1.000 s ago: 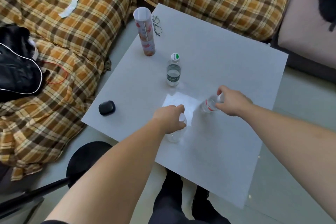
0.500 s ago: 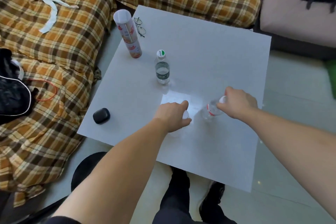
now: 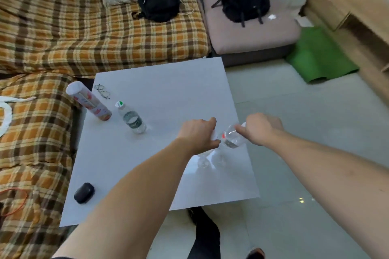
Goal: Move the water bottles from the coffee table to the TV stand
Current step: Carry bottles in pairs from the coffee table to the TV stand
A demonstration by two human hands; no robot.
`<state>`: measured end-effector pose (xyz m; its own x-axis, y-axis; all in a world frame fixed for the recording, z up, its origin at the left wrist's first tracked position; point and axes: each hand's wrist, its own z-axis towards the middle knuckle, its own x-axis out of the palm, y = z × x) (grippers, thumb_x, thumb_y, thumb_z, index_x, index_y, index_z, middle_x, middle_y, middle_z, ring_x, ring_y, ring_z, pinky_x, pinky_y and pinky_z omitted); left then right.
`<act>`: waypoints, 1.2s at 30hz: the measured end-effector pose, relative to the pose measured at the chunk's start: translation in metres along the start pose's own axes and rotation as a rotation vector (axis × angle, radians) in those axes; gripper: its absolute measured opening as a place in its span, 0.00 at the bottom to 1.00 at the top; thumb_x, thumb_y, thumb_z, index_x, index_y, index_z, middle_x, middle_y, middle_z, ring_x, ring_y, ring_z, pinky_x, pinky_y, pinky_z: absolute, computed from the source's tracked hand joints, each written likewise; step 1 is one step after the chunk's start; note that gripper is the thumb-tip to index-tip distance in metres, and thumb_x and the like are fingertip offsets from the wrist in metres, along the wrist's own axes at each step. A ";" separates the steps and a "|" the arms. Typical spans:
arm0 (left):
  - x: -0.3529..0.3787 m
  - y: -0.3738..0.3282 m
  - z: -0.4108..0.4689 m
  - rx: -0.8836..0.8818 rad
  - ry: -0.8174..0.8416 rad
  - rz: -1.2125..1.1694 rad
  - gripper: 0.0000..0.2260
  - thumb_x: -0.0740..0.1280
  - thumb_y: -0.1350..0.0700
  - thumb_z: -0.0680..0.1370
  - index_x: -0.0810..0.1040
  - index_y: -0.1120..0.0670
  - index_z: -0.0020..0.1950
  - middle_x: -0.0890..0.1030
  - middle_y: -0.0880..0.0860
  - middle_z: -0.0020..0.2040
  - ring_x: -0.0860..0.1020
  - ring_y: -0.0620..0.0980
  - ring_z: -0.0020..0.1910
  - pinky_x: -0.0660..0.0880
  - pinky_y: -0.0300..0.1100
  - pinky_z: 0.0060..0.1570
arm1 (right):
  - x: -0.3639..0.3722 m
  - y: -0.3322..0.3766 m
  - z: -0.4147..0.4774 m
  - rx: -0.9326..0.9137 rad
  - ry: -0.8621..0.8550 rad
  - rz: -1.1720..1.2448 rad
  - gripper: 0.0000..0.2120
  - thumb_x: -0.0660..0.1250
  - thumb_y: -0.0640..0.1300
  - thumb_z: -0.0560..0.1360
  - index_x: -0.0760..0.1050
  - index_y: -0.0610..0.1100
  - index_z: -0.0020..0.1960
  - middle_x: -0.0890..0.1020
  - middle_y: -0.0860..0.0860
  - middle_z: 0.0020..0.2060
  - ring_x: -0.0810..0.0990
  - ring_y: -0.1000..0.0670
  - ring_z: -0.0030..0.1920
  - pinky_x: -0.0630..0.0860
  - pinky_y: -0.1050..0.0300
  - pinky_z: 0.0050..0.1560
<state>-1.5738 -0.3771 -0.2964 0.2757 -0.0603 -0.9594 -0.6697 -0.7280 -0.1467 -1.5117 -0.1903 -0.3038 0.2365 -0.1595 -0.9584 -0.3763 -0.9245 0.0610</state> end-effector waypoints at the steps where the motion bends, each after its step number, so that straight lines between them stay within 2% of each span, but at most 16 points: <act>1: -0.002 -0.020 0.001 0.041 0.010 0.006 0.17 0.63 0.42 0.72 0.69 0.53 0.51 0.79 0.55 0.42 0.70 0.57 0.35 0.61 0.44 0.30 | -0.003 -0.012 -0.013 0.034 -0.028 0.019 0.23 0.56 0.63 0.70 0.64 0.47 0.27 0.67 0.51 0.25 0.67 0.47 0.27 0.56 0.60 0.27; 6: -0.014 -0.115 0.016 0.194 0.023 -0.072 0.15 0.64 0.41 0.71 0.70 0.53 0.46 0.79 0.55 0.43 0.75 0.58 0.40 0.67 0.45 0.35 | -0.034 -0.092 -0.077 0.197 -0.174 0.072 0.20 0.60 0.63 0.63 0.64 0.46 0.27 0.65 0.52 0.24 0.70 0.44 0.31 0.56 0.61 0.27; 10: -0.021 -0.202 0.031 0.358 -0.020 -0.014 0.16 0.63 0.40 0.72 0.72 0.52 0.49 0.81 0.54 0.46 0.78 0.60 0.46 0.68 0.44 0.35 | -0.066 -0.182 -0.147 0.388 -0.275 0.067 0.21 0.60 0.64 0.60 0.66 0.45 0.28 0.67 0.52 0.24 0.68 0.46 0.29 0.57 0.61 0.27; 14: -0.034 -0.301 0.038 0.563 -0.046 0.014 0.16 0.64 0.40 0.71 0.71 0.51 0.48 0.80 0.55 0.45 0.78 0.59 0.43 0.66 0.44 0.33 | -0.080 -0.260 -0.231 0.578 -0.309 0.034 0.20 0.60 0.63 0.63 0.66 0.46 0.28 0.68 0.52 0.25 0.70 0.45 0.31 0.57 0.61 0.27; 18: -0.054 -0.393 0.036 0.764 -0.088 0.048 0.16 0.62 0.40 0.73 0.65 0.51 0.44 0.80 0.56 0.44 0.72 0.57 0.37 0.64 0.45 0.32 | -0.084 -0.316 -0.321 0.784 -0.316 0.062 0.20 0.62 0.62 0.66 0.68 0.46 0.29 0.72 0.52 0.28 0.74 0.46 0.32 0.62 0.61 0.28; 20: -0.063 -0.436 0.033 0.846 -0.150 0.088 0.16 0.60 0.39 0.74 0.64 0.51 0.45 0.80 0.57 0.43 0.73 0.59 0.38 0.63 0.45 0.32 | -0.088 -0.336 -0.361 0.873 -0.311 0.057 0.20 0.62 0.62 0.67 0.67 0.47 0.29 0.73 0.52 0.29 0.74 0.46 0.34 0.61 0.60 0.28; 25: -0.075 -0.530 0.007 1.081 -0.219 0.167 0.16 0.58 0.38 0.74 0.65 0.51 0.43 0.81 0.56 0.45 0.78 0.60 0.45 0.64 0.45 0.35 | -0.096 -0.367 -0.439 1.060 -0.291 -0.110 0.19 0.61 0.59 0.67 0.67 0.47 0.26 0.71 0.53 0.26 0.68 0.51 0.27 0.60 0.60 0.29; 29: -0.074 -0.583 -0.016 1.218 -0.303 0.339 0.20 0.53 0.35 0.74 0.70 0.51 0.40 0.81 0.53 0.42 0.77 0.57 0.40 0.64 0.44 0.34 | -0.087 -0.385 -0.482 1.195 -0.280 -0.167 0.19 0.59 0.62 0.67 0.68 0.47 0.28 0.72 0.53 0.27 0.72 0.48 0.29 0.66 0.59 0.31; 32: -0.065 -0.609 -0.026 1.205 -0.253 0.390 0.23 0.52 0.35 0.74 0.75 0.52 0.38 0.81 0.52 0.41 0.73 0.55 0.37 0.65 0.43 0.34 | -0.073 -0.398 -0.509 1.283 -0.251 -0.103 0.19 0.59 0.62 0.65 0.69 0.47 0.28 0.73 0.52 0.27 0.70 0.49 0.28 0.66 0.59 0.31; 36: -0.051 -0.634 -0.031 1.220 -0.130 0.287 0.17 0.56 0.38 0.74 0.70 0.51 0.42 0.81 0.55 0.47 0.78 0.59 0.45 0.66 0.44 0.37 | -0.052 -0.415 -0.535 1.371 -0.300 0.046 0.19 0.60 0.62 0.65 0.71 0.46 0.28 0.75 0.51 0.27 0.71 0.50 0.29 0.64 0.60 0.29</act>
<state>-1.1419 0.0666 -0.1475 -0.0081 0.0069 -0.9999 -0.9129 0.4081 0.0102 -0.8881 0.0166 -0.1303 0.0681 0.0600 -0.9959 -0.9829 0.1753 -0.0566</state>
